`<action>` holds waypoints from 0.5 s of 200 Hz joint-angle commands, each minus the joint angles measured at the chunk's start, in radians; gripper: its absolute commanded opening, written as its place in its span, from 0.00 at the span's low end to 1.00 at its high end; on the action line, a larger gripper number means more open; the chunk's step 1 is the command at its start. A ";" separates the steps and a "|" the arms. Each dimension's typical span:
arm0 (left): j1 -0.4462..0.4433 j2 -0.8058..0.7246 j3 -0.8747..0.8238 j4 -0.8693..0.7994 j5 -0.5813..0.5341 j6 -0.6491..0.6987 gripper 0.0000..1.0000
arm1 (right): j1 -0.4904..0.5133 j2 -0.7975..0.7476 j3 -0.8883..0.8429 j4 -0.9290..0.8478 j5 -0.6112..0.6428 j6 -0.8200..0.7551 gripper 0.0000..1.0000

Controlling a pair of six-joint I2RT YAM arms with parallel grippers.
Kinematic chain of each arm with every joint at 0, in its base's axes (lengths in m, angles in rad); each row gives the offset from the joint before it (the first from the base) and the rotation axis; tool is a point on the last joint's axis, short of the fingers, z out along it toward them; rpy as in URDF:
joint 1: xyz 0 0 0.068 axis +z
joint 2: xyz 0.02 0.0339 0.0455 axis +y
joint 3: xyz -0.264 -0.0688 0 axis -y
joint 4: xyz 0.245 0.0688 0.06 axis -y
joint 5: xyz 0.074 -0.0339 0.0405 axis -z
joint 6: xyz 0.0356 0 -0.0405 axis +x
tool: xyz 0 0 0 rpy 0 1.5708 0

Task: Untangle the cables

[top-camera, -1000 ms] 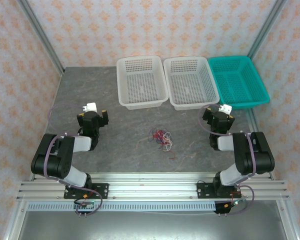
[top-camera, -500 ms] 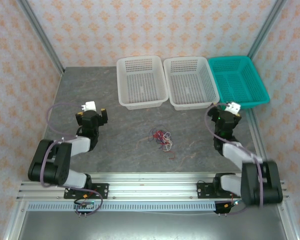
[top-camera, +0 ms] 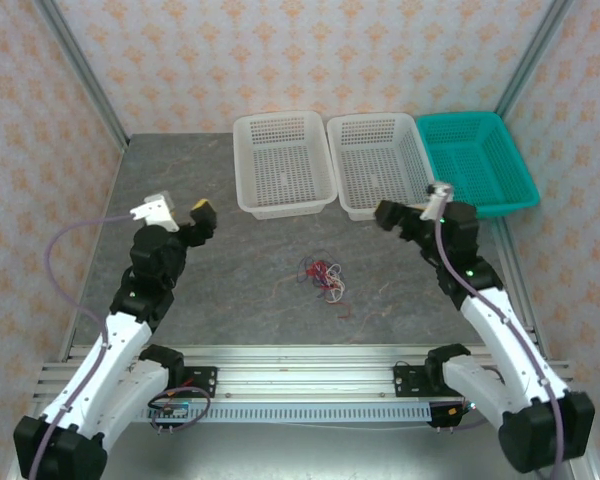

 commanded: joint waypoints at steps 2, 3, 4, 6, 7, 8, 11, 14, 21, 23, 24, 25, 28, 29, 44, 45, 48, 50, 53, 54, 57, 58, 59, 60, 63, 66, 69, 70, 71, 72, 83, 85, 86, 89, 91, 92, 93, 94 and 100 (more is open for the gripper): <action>-0.143 0.083 0.057 -0.167 0.246 -0.123 0.88 | 0.142 0.075 0.078 -0.218 -0.128 -0.071 0.99; -0.152 0.089 0.059 -0.169 0.248 -0.123 0.88 | 0.149 0.079 0.080 -0.222 -0.128 -0.074 0.99; -0.160 0.095 0.060 -0.170 0.250 -0.123 0.88 | 0.156 0.084 0.082 -0.227 -0.128 -0.078 0.99; -0.179 0.105 0.064 -0.172 0.253 -0.123 0.87 | 0.166 0.093 0.087 -0.234 -0.129 -0.084 0.99; -0.190 0.112 0.068 -0.173 0.254 -0.121 0.87 | 0.169 0.098 0.089 -0.238 -0.130 -0.087 0.99; -0.199 0.118 0.070 -0.176 0.253 -0.121 0.87 | 0.175 0.100 0.092 -0.242 -0.132 -0.092 0.99; -0.230 0.136 0.077 -0.181 0.250 -0.118 0.87 | 0.193 0.116 0.097 -0.254 -0.135 -0.101 0.99; -0.259 0.153 0.083 -0.189 0.246 -0.113 0.87 | 0.207 0.131 0.103 -0.261 -0.139 -0.111 0.99; -0.326 0.201 0.101 -0.206 0.227 -0.095 0.86 | 0.239 0.165 0.117 -0.291 -0.141 -0.131 0.99; -0.345 0.216 0.105 -0.213 0.219 -0.091 0.86 | 0.248 0.174 0.121 -0.299 -0.139 -0.135 1.00; -0.352 0.224 0.106 -0.215 0.216 -0.087 0.86 | 0.251 0.179 0.123 -0.303 -0.138 -0.137 1.00; -0.360 0.229 0.109 -0.218 0.211 -0.085 0.86 | 0.254 0.184 0.125 -0.306 -0.137 -0.140 1.00; -0.385 0.252 0.117 -0.226 0.202 -0.079 0.85 | 0.264 0.197 0.131 -0.319 -0.134 -0.146 1.00; -0.392 0.259 0.119 -0.228 0.198 -0.078 0.85 | 0.268 0.202 0.133 -0.322 -0.133 -0.147 1.00; -0.465 0.391 0.149 -0.266 0.152 -0.059 0.83 | 0.301 0.256 0.148 -0.358 -0.116 -0.164 1.00; -0.467 0.397 0.152 -0.267 0.150 -0.059 0.83 | 0.302 0.258 0.147 -0.359 -0.114 -0.164 1.00; -0.476 0.423 0.157 -0.270 0.145 -0.060 0.83 | 0.307 0.266 0.149 -0.364 -0.107 -0.165 1.00; -0.479 0.439 0.160 -0.271 0.142 -0.060 0.82 | 0.310 0.270 0.150 -0.366 -0.103 -0.166 1.00; -0.485 0.457 0.165 -0.268 0.137 -0.059 0.82 | 0.313 0.276 0.150 -0.369 -0.096 -0.165 1.00; -0.486 0.467 0.166 -0.266 0.136 -0.058 0.81 | 0.314 0.278 0.149 -0.369 -0.095 -0.165 1.00; -0.491 0.491 0.168 -0.260 0.133 -0.057 0.81 | 0.315 0.279 0.150 -0.373 -0.088 -0.166 1.00; -0.492 0.498 0.169 -0.257 0.132 -0.057 0.81 | 0.316 0.280 0.150 -0.374 -0.086 -0.165 1.00; -0.493 0.505 0.169 -0.254 0.131 -0.056 0.81 | 0.317 0.279 0.150 -0.375 -0.083 -0.166 1.00; -0.494 0.510 0.169 -0.250 0.131 -0.055 0.81 | 0.317 0.279 0.150 -0.376 -0.080 -0.166 1.00; -0.497 0.533 0.170 -0.240 0.132 -0.054 0.80 | 0.320 0.279 0.149 -0.378 -0.075 -0.166 1.00; -0.500 0.554 0.169 -0.231 0.134 -0.051 0.79 | 0.322 0.295 0.149 -0.381 -0.070 -0.165 1.00; -0.502 0.574 0.171 -0.219 0.137 -0.047 0.78 | 0.324 0.303 0.149 -0.383 -0.065 -0.167 1.00; -0.502 0.582 0.172 -0.215 0.138 -0.046 0.78 | 0.325 0.305 0.149 -0.384 -0.064 -0.167 1.00; -0.502 0.588 0.173 -0.211 0.138 -0.044 0.78 | 0.325 0.306 0.149 -0.385 -0.064 -0.167 1.00; -0.503 0.593 0.173 -0.209 0.139 -0.044 0.78 | 0.326 0.307 0.149 -0.386 -0.064 -0.168 1.00; -0.505 0.659 0.180 -0.169 0.139 -0.041 0.76 | 0.334 0.311 0.146 -0.391 -0.052 -0.167 1.00; -0.505 0.670 0.181 -0.161 0.137 -0.041 0.75 | 0.335 0.311 0.145 -0.392 -0.049 -0.168 1.00; -0.505 0.675 0.182 -0.157 0.137 -0.041 0.75 | 0.335 0.312 0.145 -0.393 -0.047 -0.167 1.00; -0.505 0.688 0.183 -0.146 0.137 -0.039 0.75 | 0.338 0.311 0.142 -0.393 -0.043 -0.166 1.00; -0.505 0.697 0.185 -0.138 0.136 -0.039 0.75 | 0.338 0.311 0.141 -0.393 -0.041 -0.165 1.00; -0.505 0.701 0.186 -0.135 0.133 -0.037 0.75 | 0.340 0.310 0.139 -0.393 -0.041 -0.164 1.00; -0.505 0.706 0.186 -0.133 0.132 -0.037 0.75 | 0.340 0.310 0.138 -0.393 -0.039 -0.163 1.00; -0.505 0.710 0.187 -0.128 0.131 -0.037 0.75 | 0.341 0.310 0.137 -0.393 -0.038 -0.163 1.00; -0.505 0.734 0.191 -0.110 0.123 -0.034 0.74 | 0.344 0.307 0.130 -0.392 -0.031 -0.158 1.00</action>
